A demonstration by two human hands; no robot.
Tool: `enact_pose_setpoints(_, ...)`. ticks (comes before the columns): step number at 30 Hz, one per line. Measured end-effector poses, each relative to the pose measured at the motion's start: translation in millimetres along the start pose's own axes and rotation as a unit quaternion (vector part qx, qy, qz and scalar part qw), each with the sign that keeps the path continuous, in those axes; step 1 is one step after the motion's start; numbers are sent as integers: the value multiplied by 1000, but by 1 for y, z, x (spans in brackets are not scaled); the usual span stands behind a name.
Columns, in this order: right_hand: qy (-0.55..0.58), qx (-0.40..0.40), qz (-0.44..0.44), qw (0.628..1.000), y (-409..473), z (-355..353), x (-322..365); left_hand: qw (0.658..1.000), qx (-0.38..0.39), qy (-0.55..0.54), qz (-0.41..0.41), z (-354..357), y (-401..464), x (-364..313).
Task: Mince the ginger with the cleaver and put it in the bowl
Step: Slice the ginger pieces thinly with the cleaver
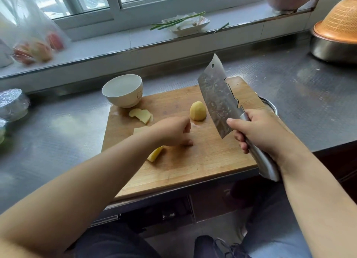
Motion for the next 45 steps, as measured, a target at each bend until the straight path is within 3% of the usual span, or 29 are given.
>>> enact_pose_setpoints(3, 4, 12, 4, 1000, 1, 4, -2, 991, -11, -131, -19, -14, -18, 11)
enact_pose_setpoints(6, -11, 27, 2, 1000, -2, 7, -2, 960, -52, -272, -41, -25, -46, 41)
enact_pose_setpoints(14, -52, 84, -1, 995, -7, 34, 9, 916, -168, -348, -108, 4, -81, 91)
enact_pose_setpoints(18, -66, 101, -7, 993, -10, 42, 11, 916, -179, -329, -140, 3, -83, 105)
enact_pose_setpoints(26, -88, 91, -15, 992, -11, 43, 15, 950, -179, -180, -182, 24, -85, 112)
enact_pose_setpoints(32, -83, 83, -19, 993, -11, 40, 18, 947, -274, -70, -156, 15, -99, 95)
enact_pose_setpoints(36, -82, 84, -18, 993, -11, 41, 17, 975, -148, 6, -165, 15, -85, 74)
enact_pose_setpoints(39, -83, 90, -19, 992, -12, 44, 17, 980, -103, 74, -152, 12, -74, 64)
enact_pose_setpoints(45, -84, 91, -19, 992, -13, 43, 15, 987, -55, -14, -147, 9, -67, 54)
Point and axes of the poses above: each hand's wrist, its own y-axis towards the middle knuckle, its own z-axis out of the palm, x = y × z, the point moved 5 cm from there along y, towards the middle knuckle, and after that the axes turned 1 degree about -z, right-handed, at the moved point
